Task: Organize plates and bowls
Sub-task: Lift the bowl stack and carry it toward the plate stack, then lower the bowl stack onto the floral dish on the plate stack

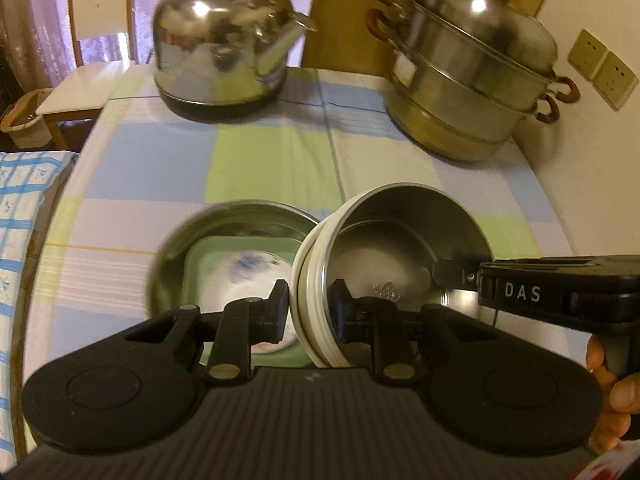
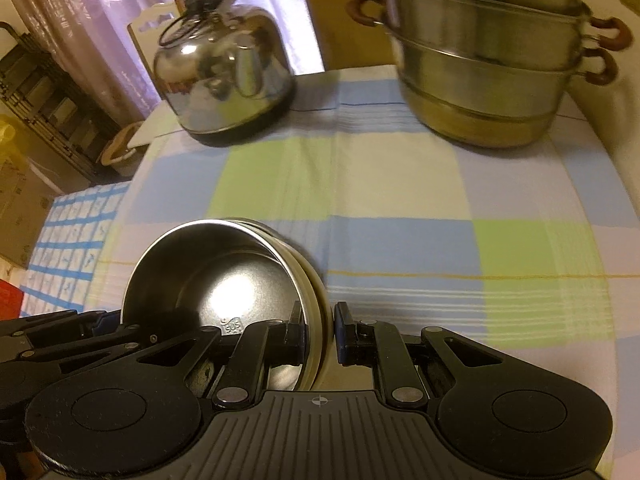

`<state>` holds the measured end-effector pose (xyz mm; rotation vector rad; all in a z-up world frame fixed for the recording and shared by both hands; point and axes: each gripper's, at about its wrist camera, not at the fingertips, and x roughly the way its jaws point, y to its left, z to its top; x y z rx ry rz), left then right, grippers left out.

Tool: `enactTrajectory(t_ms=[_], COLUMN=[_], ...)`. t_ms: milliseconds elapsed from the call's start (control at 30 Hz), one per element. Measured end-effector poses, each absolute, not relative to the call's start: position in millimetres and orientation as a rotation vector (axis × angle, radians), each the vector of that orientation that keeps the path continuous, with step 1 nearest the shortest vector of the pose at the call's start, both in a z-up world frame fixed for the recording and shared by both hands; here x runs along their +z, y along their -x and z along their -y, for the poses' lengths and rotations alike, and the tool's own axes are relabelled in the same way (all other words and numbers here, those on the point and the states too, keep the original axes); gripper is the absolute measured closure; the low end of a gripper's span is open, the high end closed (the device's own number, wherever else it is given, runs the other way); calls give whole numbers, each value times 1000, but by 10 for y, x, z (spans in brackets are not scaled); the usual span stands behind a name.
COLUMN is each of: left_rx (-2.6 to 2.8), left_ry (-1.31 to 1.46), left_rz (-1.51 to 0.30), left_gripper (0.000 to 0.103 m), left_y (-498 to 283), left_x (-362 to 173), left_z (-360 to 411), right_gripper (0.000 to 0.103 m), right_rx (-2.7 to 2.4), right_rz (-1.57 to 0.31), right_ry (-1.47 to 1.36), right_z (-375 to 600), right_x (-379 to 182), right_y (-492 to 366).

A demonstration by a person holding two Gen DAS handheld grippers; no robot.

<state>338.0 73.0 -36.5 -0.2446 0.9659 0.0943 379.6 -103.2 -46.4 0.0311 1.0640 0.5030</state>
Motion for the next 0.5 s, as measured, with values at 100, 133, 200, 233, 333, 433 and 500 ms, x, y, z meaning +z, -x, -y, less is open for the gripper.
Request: enactTrajectory(t_ms=[100, 133, 200, 233, 333, 433, 500], left_rx=[105, 110, 116, 120, 129, 135, 138], left_ry=[253, 257, 262, 266, 279, 291, 297], left_rz=[-969, -972, -977, -981, -996, -1015, -1029], left_gripper=[83, 83, 83, 83, 83, 83, 83], left_y=[-3393, -3408, -3416, -3426, -3452, -3471, -3489], left_x=[-350, -352, -364, -377, -436, -511, -566], left_z=[-890, -946, -1026, -1071, -1186, -1291, -1344], right_gripper=[89, 89, 89, 89, 89, 89, 89], right_rx=[511, 514, 517, 519, 524, 527, 528], right_rz=[-1064, -1065, -1074, -1079, -1096, -1117, -1131], right_ry=[-18, -13, -9, -5, 6, 15, 21], right_z=[836, 786, 678, 625, 488, 384, 328], right_x=[-436, -431, -439, -449, -504, -578, -636], right_y=[-3844, -3851, -3881, -3897, -3941, -3979, -4006])
